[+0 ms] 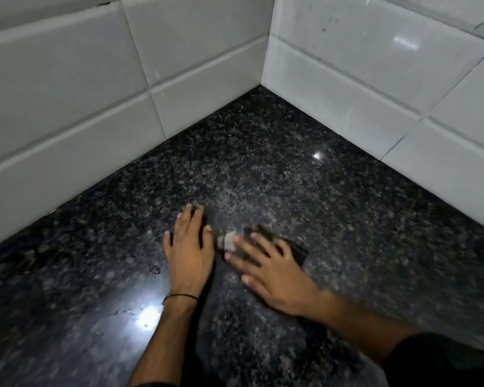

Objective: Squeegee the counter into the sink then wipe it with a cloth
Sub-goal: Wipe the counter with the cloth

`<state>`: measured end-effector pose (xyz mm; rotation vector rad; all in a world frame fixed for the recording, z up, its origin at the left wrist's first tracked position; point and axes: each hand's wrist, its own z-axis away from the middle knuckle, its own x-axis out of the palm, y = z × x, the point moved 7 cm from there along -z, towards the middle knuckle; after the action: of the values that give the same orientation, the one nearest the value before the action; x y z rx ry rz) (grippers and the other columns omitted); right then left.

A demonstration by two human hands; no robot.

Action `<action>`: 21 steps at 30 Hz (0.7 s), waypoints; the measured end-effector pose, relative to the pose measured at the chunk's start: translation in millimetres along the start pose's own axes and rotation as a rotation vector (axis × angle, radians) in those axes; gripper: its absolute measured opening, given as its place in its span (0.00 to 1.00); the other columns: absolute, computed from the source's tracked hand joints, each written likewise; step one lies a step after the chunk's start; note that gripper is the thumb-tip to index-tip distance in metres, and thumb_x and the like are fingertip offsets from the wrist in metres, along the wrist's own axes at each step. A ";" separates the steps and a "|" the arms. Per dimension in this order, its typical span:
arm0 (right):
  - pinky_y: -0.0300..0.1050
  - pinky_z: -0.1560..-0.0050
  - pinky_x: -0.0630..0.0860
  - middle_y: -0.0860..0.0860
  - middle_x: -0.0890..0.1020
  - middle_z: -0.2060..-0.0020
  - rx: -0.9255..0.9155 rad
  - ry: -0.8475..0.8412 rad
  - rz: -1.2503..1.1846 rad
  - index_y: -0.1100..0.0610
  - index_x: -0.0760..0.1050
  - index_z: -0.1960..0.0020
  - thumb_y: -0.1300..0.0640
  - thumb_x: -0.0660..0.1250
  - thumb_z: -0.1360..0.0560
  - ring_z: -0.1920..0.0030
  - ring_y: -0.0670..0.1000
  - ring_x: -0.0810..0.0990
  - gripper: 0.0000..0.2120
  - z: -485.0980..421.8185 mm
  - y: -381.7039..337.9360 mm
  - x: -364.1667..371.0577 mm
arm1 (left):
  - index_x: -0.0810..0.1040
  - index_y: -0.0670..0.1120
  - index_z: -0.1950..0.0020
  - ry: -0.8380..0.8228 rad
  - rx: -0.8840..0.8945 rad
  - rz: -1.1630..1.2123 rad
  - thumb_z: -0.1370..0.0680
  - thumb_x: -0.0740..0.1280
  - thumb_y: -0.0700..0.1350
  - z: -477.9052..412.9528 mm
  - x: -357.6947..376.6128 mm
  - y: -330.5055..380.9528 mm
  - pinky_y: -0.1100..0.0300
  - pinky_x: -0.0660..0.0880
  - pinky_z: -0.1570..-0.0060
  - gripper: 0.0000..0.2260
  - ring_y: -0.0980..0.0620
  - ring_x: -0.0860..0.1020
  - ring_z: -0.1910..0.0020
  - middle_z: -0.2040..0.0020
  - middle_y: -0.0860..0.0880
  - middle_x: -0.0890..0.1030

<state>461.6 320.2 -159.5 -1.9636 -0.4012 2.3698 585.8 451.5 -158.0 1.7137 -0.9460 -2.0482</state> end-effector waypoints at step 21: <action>0.70 0.28 0.49 0.45 0.49 0.20 -0.510 -0.089 0.035 0.39 0.54 0.22 0.41 0.49 0.17 0.21 0.56 0.43 0.24 -16.0 -168.5 43.6 | 0.71 0.51 0.28 0.501 -0.369 0.053 0.24 0.53 0.42 109.0 -115.4 -147.5 0.47 0.49 0.26 0.24 0.50 0.63 0.24 0.26 0.48 0.70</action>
<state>445.8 494.1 -166.7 -2.0522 -1.0780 2.5730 535.0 662.1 -160.4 1.8305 -0.4189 -1.5210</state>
